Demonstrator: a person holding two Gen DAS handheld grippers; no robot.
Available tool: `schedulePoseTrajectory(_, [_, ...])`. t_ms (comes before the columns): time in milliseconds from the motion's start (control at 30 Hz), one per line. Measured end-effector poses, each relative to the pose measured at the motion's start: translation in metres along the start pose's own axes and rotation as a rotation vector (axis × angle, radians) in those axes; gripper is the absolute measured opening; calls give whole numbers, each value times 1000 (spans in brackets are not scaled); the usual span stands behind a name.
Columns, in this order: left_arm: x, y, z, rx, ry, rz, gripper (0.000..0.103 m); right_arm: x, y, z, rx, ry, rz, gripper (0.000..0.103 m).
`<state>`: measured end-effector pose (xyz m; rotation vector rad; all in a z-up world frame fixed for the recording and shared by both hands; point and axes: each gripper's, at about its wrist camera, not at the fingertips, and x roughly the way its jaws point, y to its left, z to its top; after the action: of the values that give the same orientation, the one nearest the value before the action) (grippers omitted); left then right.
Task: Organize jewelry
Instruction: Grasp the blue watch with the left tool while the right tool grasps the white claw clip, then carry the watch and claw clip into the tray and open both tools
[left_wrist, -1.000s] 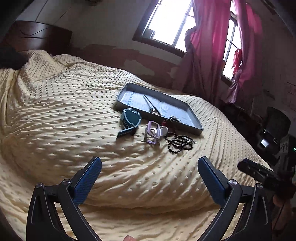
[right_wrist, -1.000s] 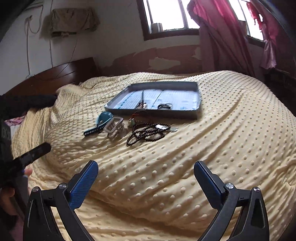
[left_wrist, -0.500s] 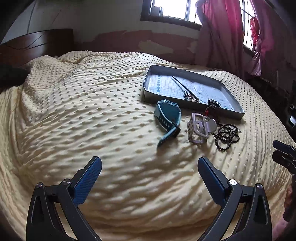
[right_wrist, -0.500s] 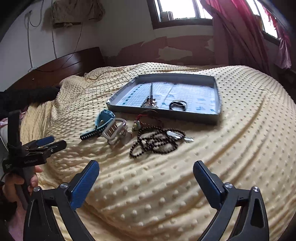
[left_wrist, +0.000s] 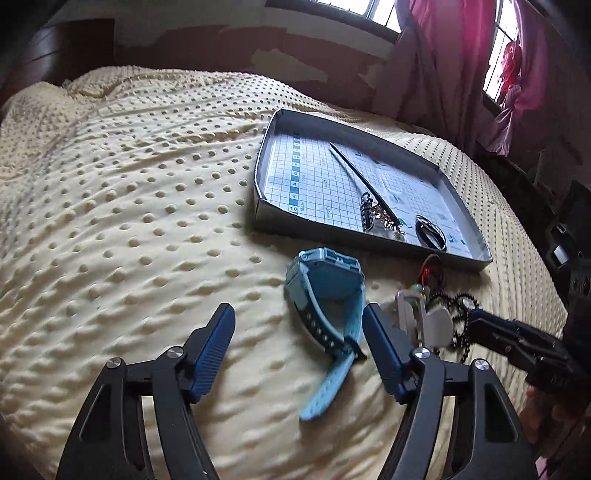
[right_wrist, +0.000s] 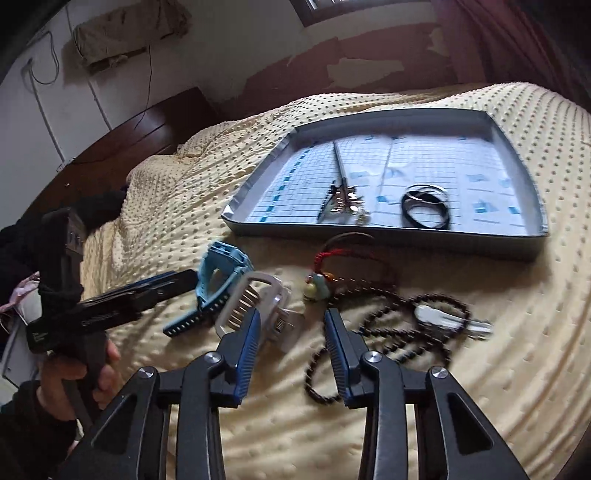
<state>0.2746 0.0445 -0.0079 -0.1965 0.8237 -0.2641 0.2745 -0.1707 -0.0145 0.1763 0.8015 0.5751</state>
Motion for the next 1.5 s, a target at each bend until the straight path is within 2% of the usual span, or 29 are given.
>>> schedulePoseTrajectory(100, [11, 1, 6, -3, 29, -13, 52, 10, 7, 3, -4, 11, 11, 28])
schedulePoseTrajectory(267, [27, 4, 12, 4, 70, -7, 40, 22, 12, 4, -3, 43, 16, 21])
schedulePoseTrajectory(433, [31, 7, 11, -2, 73, -20, 23, 25, 10, 1, 13, 51, 21, 12])
schedulePoseTrajectory(567, [31, 9, 8, -24, 65, -34, 18, 25, 9, -1, 40, 48, 27, 9])
schedulePoseTrajectory(733, [27, 7, 2, -26, 41, -12, 9, 20, 8, -5, 47, 22, 27, 6])
schedulePoseTrajectory(900, [20, 4, -3, -42, 21, 5, 4, 10, 4, -12, 58, -4, 39, 6])
schedulePoseTrajectory(1067, [9, 0, -10, -76, -5, -7, 4, -7, -4, -13, 94, -46, 59, 5])
schedulePoseTrajectory(1300, [-13, -22, -10, -16, -88, -1, 3, -33, -12, 5, 121, -129, 84, 5])
schedulePoseTrajectory(1500, [-24, -39, 10, -15, -150, -50, 3, -51, -30, 30, 120, -216, 18, 5])
